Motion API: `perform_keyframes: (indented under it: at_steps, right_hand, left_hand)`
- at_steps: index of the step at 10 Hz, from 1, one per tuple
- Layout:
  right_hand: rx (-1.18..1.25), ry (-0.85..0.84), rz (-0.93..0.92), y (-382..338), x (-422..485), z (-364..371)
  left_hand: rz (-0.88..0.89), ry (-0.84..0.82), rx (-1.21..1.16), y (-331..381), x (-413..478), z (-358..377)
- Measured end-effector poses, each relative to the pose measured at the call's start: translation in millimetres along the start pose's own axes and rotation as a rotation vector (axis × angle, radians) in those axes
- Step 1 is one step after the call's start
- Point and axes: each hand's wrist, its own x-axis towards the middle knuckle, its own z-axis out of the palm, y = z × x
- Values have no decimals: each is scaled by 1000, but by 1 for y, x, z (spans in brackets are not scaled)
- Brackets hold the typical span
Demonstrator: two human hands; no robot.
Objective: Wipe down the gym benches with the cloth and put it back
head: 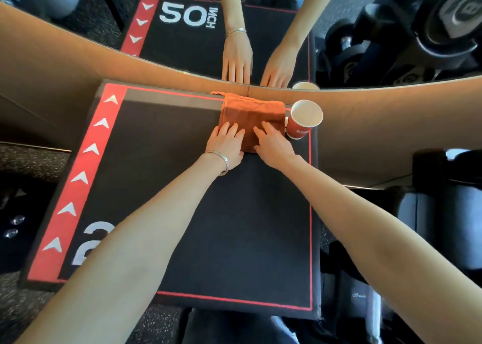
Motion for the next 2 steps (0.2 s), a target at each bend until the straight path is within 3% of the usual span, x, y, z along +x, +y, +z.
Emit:
perform_keyframes:
  at_steps: [2]
  right_hand:
    - [-49, 34, -93, -7, -55, 4]
  left_hand:
    - [-37, 48, -37, 4, -54, -5]
